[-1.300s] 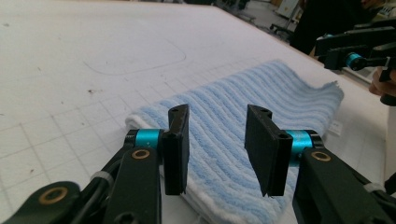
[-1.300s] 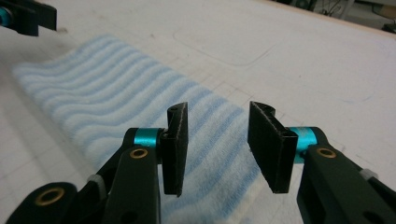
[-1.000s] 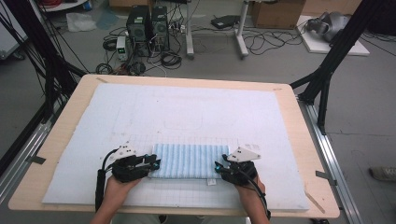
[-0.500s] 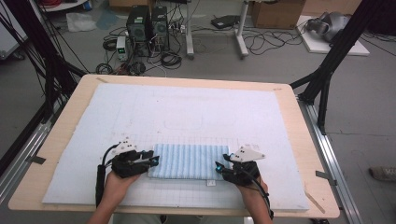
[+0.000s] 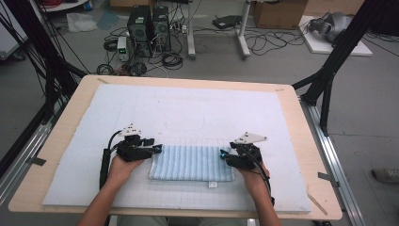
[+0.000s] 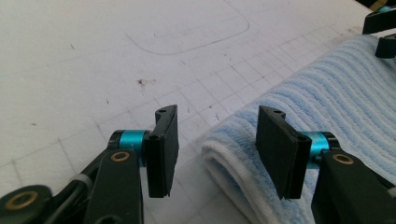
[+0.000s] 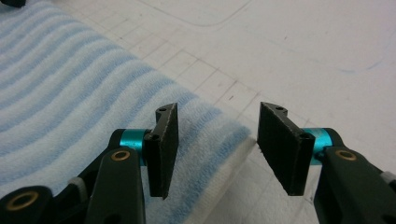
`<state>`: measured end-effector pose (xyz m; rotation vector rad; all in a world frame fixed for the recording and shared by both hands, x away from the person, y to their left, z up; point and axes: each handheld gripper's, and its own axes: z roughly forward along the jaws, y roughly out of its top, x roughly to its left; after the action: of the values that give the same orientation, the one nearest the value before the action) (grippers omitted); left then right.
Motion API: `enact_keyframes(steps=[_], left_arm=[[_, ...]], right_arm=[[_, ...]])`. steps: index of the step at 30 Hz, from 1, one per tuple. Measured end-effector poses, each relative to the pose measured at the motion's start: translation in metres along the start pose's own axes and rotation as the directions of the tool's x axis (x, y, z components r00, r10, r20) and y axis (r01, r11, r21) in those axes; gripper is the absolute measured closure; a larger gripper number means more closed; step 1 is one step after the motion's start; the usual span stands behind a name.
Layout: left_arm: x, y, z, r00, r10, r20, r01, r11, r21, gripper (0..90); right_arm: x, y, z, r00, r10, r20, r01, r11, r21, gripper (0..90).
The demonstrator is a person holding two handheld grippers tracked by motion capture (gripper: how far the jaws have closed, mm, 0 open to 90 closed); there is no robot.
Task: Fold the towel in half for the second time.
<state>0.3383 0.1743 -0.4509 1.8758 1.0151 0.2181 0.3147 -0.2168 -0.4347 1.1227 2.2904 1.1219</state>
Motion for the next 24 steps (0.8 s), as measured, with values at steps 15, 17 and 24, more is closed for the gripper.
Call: enact_keyframes(steps=[15,17,24], left_arm=[[-0.001,0.010,0.008,0.9994,0.021,-0.027,-0.020,0.9995,0.026,84.4],[0.001,0.016,0.010,0.9995,0.017,-0.029,-0.016,0.9997,0.016,84.3],[0.008,0.017,0.017,0.9995,0.003,-0.031,-0.003,1.0000,-0.005,84.1]], right_arm=[[-0.002,-0.005,0.009,0.9977,0.000,-0.067,-0.001,1.000,-0.018,82.2],[-0.004,-0.003,0.009,0.9990,0.005,-0.044,-0.007,0.999,-0.035,82.2],[-0.008,0.003,0.015,1.0000,0.007,-0.003,-0.007,0.999,-0.052,81.8]])
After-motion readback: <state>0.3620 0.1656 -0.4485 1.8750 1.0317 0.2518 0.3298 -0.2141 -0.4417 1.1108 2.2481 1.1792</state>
